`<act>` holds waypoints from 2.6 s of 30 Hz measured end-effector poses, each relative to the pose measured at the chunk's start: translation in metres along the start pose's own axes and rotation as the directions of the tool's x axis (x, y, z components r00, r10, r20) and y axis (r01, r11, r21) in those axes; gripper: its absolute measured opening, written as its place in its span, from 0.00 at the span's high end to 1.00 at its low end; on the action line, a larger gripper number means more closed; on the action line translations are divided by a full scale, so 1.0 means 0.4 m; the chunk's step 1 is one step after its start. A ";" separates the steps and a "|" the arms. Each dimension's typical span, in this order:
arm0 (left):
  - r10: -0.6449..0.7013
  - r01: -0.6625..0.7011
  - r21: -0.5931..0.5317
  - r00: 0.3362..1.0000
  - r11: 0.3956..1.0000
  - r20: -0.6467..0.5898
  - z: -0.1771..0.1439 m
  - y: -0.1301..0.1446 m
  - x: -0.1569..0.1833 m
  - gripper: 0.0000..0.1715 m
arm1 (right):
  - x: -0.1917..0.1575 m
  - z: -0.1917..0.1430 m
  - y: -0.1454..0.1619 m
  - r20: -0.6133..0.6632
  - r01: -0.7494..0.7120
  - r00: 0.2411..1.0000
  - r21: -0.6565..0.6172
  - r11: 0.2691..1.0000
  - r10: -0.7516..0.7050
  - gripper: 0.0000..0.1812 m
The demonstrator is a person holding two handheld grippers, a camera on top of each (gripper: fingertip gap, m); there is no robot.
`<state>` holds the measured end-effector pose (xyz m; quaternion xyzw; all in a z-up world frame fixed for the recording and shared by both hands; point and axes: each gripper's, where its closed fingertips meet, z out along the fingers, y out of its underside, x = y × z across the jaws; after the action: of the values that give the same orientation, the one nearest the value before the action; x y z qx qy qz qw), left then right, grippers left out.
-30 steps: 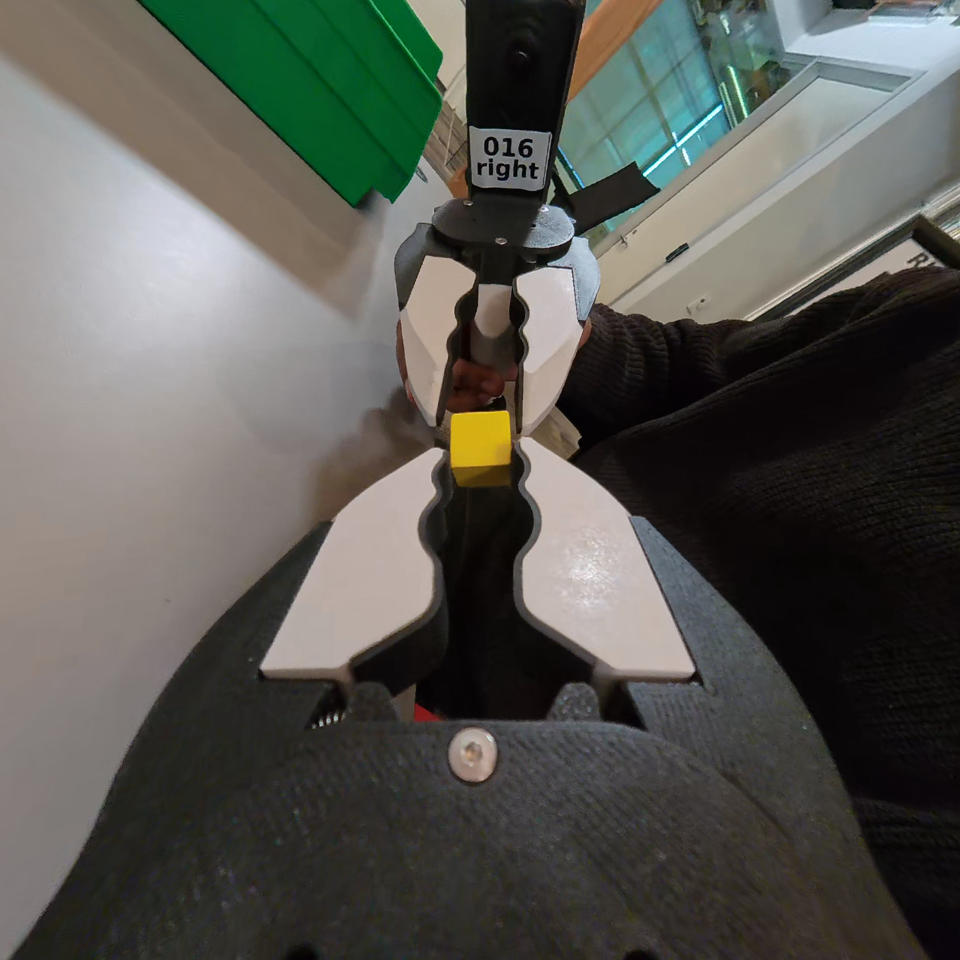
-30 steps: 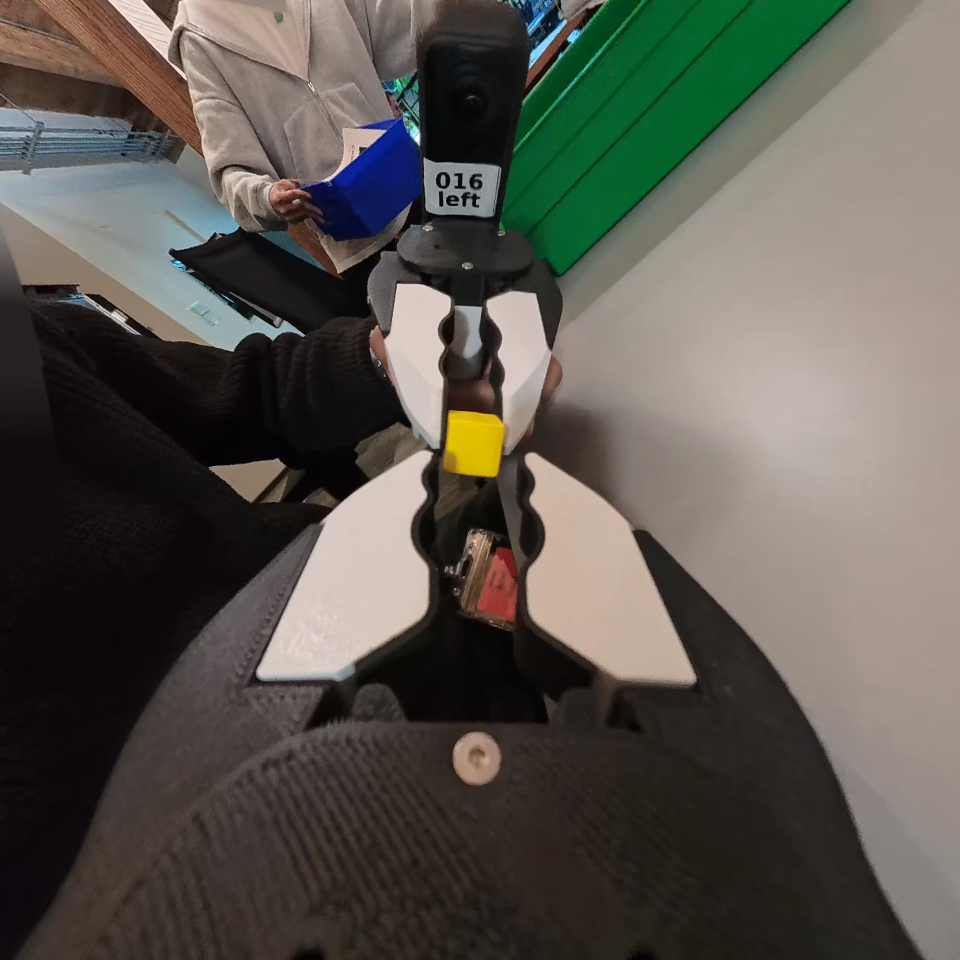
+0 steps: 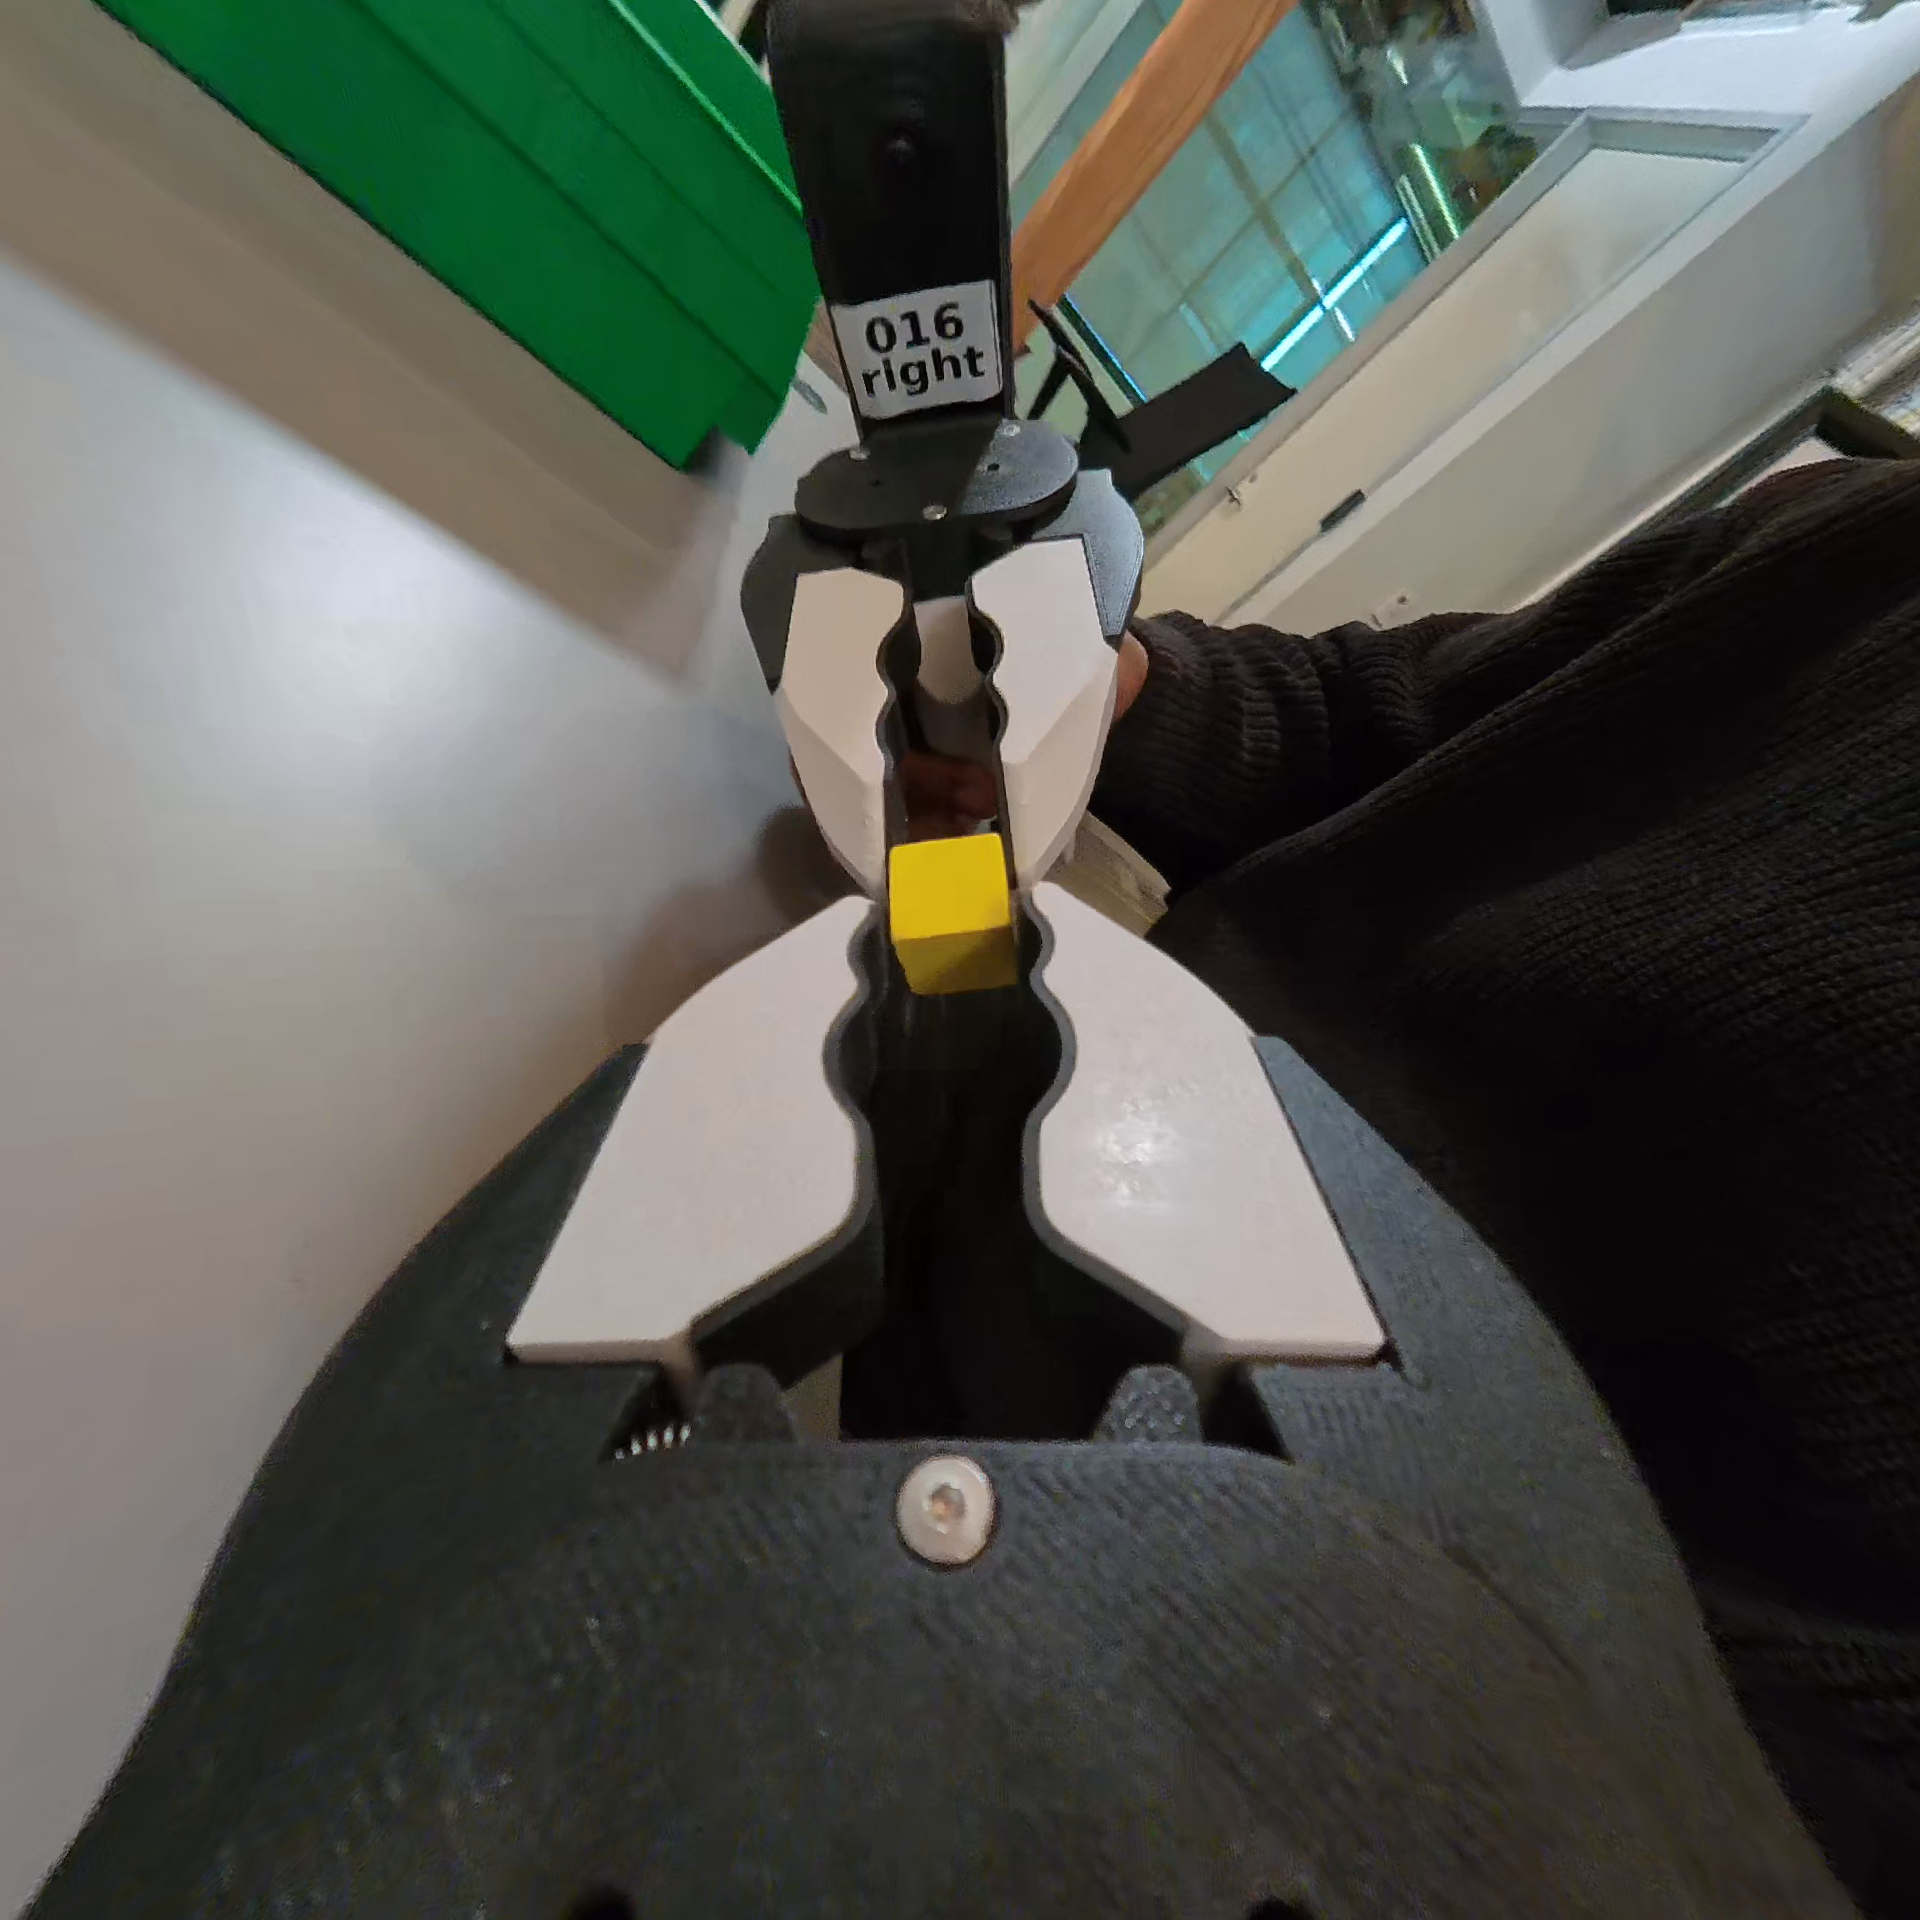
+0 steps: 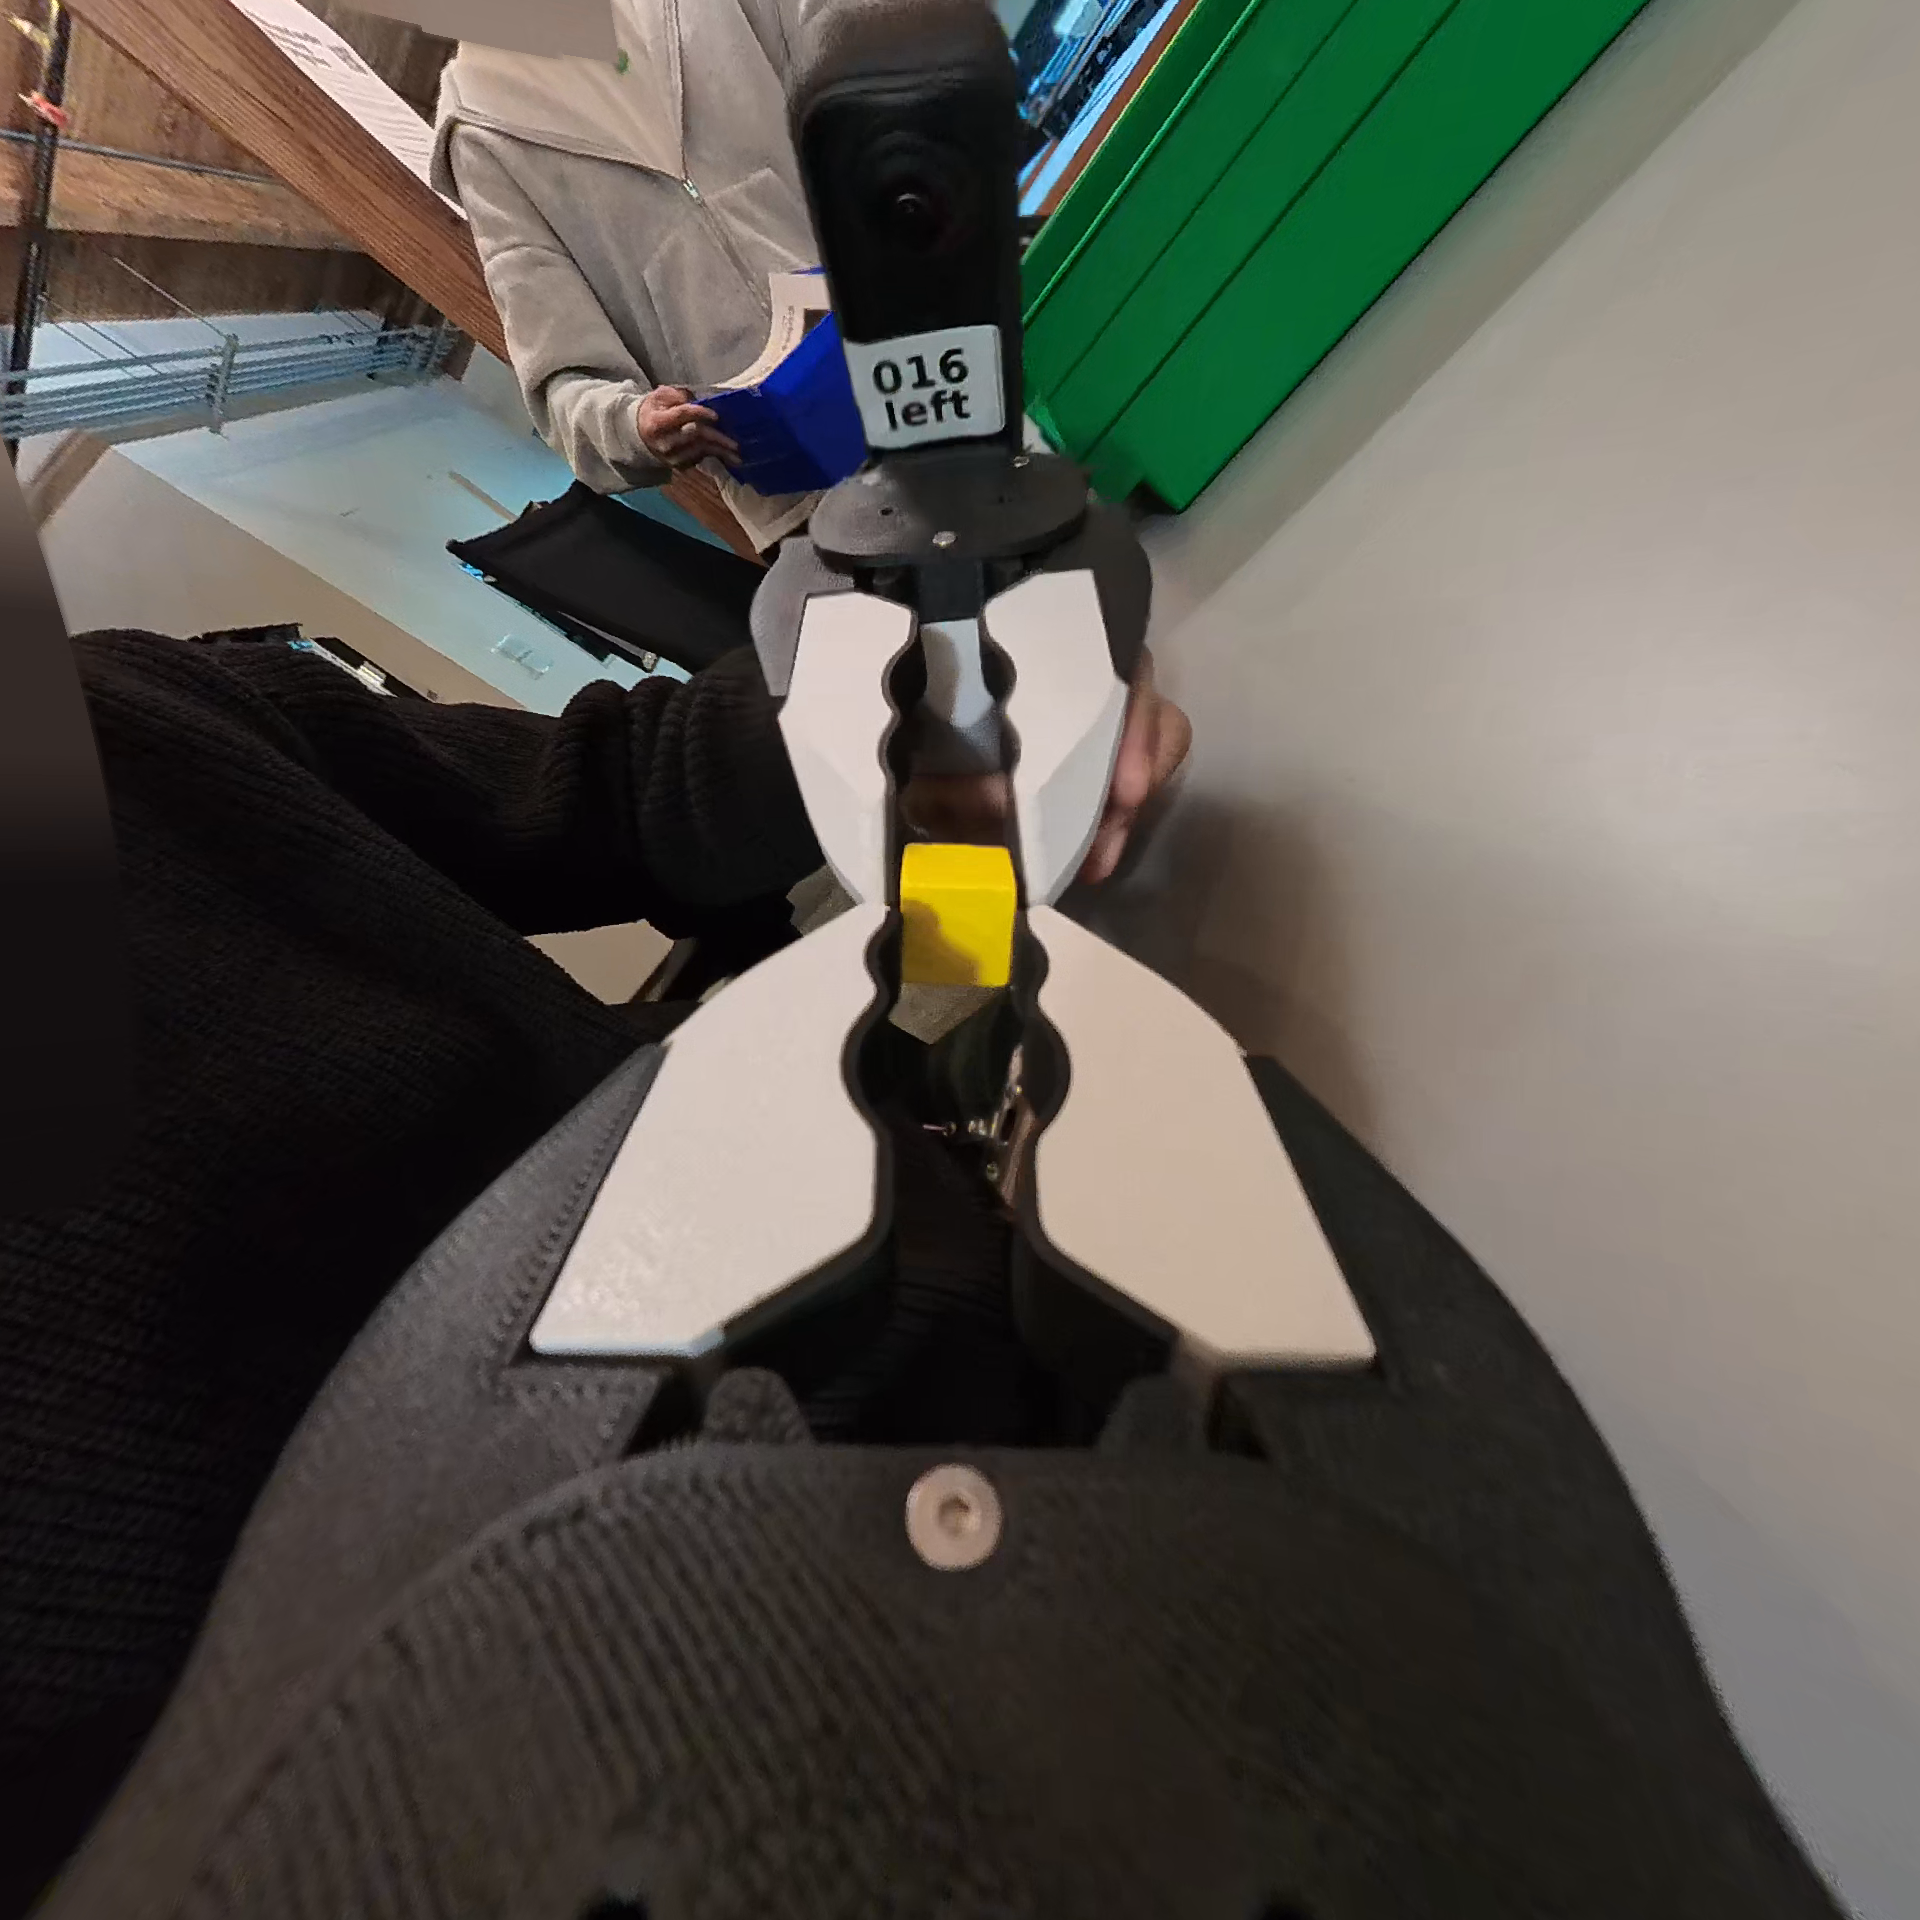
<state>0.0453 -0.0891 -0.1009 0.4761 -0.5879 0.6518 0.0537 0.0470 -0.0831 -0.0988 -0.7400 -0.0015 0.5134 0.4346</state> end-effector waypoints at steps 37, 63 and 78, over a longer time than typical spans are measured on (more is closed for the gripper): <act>0.000 0.005 0.192 1.000 0.981 -0.023 -0.016 -0.064 0.012 0.78 | -0.023 -0.032 -0.080 -0.118 0.252 0.965 0.156 0.955 -0.235 0.89; 0.017 -0.009 0.196 0.999 0.981 -0.039 -0.019 -0.066 0.018 0.88 | -0.027 -0.024 -0.074 -0.094 0.233 0.971 0.154 0.960 -0.220 0.89; 0.033 -0.025 0.193 0.999 0.981 -0.038 -0.019 -0.066 0.023 0.88 | -0.032 -0.023 -0.073 -0.075 0.232 0.972 0.155 0.960 -0.222 0.88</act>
<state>0.0528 -0.0794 -0.0748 0.4570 -0.5277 0.7160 0.0100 0.0610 -0.0768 -0.0693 -0.7112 -0.0320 0.4372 0.5495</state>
